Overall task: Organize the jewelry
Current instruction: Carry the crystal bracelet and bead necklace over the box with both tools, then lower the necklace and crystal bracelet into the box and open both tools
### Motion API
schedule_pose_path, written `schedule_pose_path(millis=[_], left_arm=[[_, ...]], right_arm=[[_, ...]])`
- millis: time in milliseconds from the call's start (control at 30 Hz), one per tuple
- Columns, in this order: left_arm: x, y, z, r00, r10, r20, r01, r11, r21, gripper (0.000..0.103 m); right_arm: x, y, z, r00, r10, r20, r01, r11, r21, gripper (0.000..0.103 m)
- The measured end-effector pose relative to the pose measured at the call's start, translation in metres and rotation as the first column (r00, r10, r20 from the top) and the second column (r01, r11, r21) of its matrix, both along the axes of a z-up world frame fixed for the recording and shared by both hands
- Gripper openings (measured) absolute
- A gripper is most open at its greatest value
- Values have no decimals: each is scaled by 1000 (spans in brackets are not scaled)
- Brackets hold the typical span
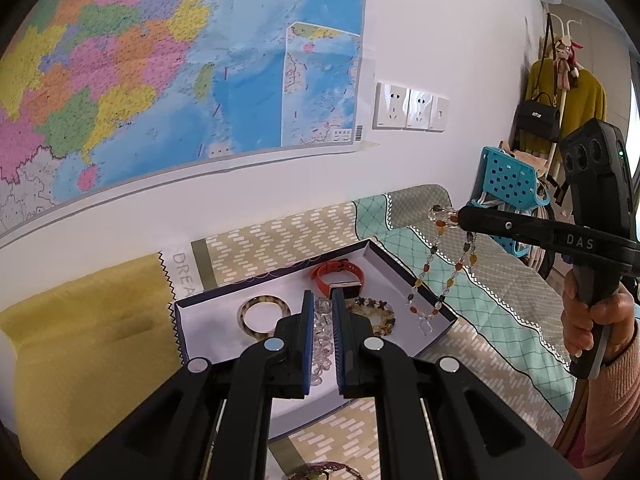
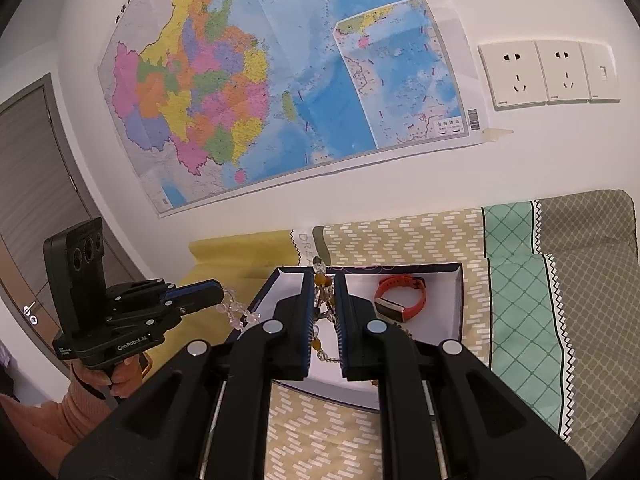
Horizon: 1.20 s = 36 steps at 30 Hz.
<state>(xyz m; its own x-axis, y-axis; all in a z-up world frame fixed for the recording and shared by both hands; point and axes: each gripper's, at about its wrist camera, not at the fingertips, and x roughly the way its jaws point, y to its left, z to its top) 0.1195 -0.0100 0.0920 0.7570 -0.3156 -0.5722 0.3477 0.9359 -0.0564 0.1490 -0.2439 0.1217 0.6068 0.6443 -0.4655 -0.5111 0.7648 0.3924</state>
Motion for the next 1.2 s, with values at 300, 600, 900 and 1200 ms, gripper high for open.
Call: schedule_pose_path(millis=[300,600,900,1200], left_arm=[[7,4,-9,1000,17,-22,-17,1000,3,7],[12,5,-18,998,30,-47,-30,1000,6,7],[16,7,-23,998,36,-57,-36,999,10,7],[19,9,-29,997,43,-71,-42,999,14,7]], right_arm=[[9,2,-9,1000,-7,-18,6,1000,-7,10],[14,2,-16,999,-13,-34,12,1000,-10,10],[19,5,-19,999,-20,-36,19,999,-28,10],[26,10,-27,998,-20,-52,18,999,-43,10]])
